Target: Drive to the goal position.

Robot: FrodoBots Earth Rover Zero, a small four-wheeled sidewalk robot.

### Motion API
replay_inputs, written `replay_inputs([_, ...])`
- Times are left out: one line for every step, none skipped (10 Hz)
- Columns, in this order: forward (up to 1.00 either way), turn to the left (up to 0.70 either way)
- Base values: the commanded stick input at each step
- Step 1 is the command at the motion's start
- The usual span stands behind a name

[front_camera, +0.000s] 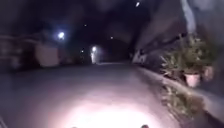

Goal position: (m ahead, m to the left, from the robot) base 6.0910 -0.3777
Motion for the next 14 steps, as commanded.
replay_inputs([0.70, 0.00])
replay_inputs([0.70, -0.10])
replay_inputs([0.70, -0.29])
replay_inputs([0.70, -0.35])
replay_inputs([0.70, -0.33])
replay_inputs([0.70, -0.32])
replay_inputs([0.70, -0.05])
replay_inputs([0.70, -0.30])
replay_inputs([0.70, -0.21])
replay_inputs([0.70, 0.00])
replay_inputs([0.70, 0.00])
replay_inputs([0.70, 0.00])
replay_inputs([0.70, 0.00])
replay_inputs([0.70, 0.00])
